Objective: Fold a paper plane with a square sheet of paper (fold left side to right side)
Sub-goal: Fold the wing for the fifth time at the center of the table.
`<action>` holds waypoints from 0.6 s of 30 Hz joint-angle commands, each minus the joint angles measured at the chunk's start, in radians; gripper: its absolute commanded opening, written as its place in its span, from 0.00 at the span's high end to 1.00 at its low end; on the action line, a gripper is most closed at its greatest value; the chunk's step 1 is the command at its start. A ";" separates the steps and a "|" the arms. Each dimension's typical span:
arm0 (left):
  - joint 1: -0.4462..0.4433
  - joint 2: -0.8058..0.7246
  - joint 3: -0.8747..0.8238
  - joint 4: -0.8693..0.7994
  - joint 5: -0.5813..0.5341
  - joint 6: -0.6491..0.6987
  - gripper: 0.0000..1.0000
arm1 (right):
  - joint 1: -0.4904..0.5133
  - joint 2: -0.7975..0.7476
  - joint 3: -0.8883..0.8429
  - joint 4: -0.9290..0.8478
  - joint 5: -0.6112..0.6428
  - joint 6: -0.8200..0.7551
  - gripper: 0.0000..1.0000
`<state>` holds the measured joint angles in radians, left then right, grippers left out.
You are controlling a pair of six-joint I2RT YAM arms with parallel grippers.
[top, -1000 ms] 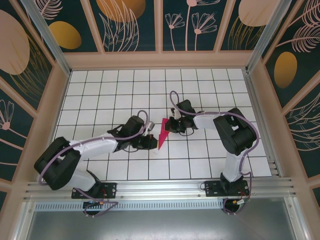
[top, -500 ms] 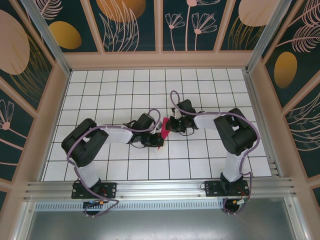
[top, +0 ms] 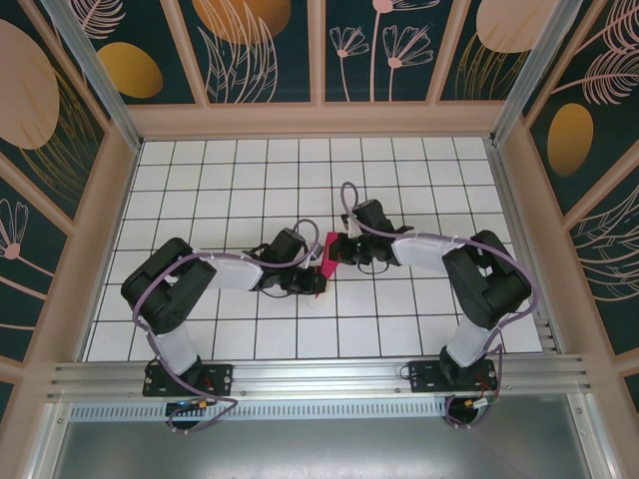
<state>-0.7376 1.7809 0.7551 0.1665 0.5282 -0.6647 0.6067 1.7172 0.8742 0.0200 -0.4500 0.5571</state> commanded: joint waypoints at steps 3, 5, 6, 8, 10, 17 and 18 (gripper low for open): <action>-0.004 0.043 -0.040 -0.076 -0.053 0.016 1.00 | 0.005 0.078 0.033 0.005 0.028 -0.001 0.98; -0.003 0.046 -0.039 -0.089 -0.069 0.015 1.00 | 0.002 0.098 0.049 -0.013 0.046 -0.018 0.98; -0.003 0.050 -0.040 -0.094 -0.075 0.014 1.00 | -0.001 0.109 0.053 -0.019 0.052 -0.025 0.99; -0.003 0.055 -0.046 -0.091 -0.074 0.013 1.00 | -0.011 0.119 0.058 -0.028 0.064 -0.039 0.99; -0.003 0.056 -0.056 -0.085 -0.075 0.010 1.00 | -0.036 0.121 0.046 -0.024 0.071 -0.047 0.99; -0.002 0.077 -0.097 -0.049 -0.061 0.001 1.00 | -0.138 0.140 0.046 -0.009 0.057 -0.100 0.98; -0.003 0.079 -0.103 -0.043 -0.058 -0.001 1.00 | -0.151 0.151 0.055 -0.013 0.055 -0.110 0.98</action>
<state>-0.7345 1.7809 0.7177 0.2379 0.5388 -0.6659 0.5018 1.8275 0.9043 0.0193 -0.4458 0.4969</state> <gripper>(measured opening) 0.063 0.065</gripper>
